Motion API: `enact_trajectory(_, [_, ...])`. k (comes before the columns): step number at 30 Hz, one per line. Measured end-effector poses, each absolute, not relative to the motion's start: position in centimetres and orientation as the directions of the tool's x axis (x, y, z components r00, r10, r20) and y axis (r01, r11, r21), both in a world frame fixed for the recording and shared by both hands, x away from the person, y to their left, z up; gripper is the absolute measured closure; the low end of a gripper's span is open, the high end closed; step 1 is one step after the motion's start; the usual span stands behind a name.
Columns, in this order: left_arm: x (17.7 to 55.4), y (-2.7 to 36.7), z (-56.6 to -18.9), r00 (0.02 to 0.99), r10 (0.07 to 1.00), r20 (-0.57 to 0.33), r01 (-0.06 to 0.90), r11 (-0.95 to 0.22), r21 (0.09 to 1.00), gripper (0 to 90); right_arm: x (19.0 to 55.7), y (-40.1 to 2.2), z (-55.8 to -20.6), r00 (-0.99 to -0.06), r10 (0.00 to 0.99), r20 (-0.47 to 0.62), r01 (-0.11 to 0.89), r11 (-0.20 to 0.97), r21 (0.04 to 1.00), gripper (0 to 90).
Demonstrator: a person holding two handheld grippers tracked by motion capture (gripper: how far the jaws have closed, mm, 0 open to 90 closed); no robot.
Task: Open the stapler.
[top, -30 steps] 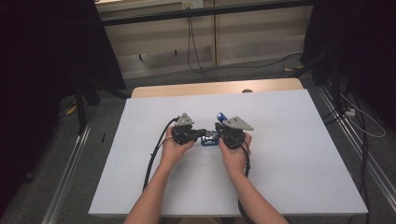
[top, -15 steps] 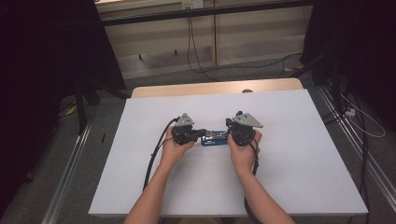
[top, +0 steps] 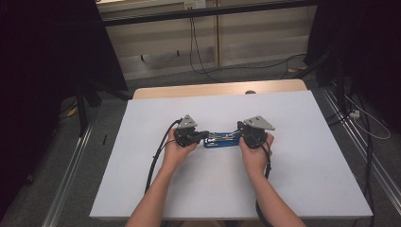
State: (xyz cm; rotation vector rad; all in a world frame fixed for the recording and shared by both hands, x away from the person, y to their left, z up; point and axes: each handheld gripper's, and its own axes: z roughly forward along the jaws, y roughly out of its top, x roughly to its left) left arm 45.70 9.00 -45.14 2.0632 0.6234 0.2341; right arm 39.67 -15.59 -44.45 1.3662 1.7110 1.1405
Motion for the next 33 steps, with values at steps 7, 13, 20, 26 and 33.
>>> enact_trajectory(7, [45.7,9.0,-45.1,0.851,0.519,-0.081,0.342,-0.43,0.835,90.0,39.5,-17.2,-45.8,-0.212,0.977,0.006,0.442,0.09,0.892,90.0])
enact_trajectory(13, [45.7,9.1,-45.2,0.85,0.52,-0.086,0.345,-0.424,0.838,90.0,39.6,-17.1,-45.6,-0.235,0.972,-0.012,0.448,0.12,0.886,90.0])
enact_trajectory(20, [45.6,9.0,-45.2,0.849,0.522,-0.075,0.335,-0.424,0.841,90.0,39.8,-17.2,-45.5,-0.254,0.967,-0.012,0.451,0.129,0.883,90.0])
enact_trajectory(26, [45.7,9.5,-44.8,0.85,0.511,-0.13,0.353,-0.369,0.86,89.1,40.0,-17.1,-45.4,-0.265,0.964,-0.009,0.465,0.136,0.875,90.0])
enact_trajectory(33, [45.7,10.4,-43.7,0.842,0.511,-0.171,0.37,-0.317,0.873,72.9,40.3,-17.0,-45.4,-0.269,0.963,0.001,0.477,0.132,0.869,90.0])
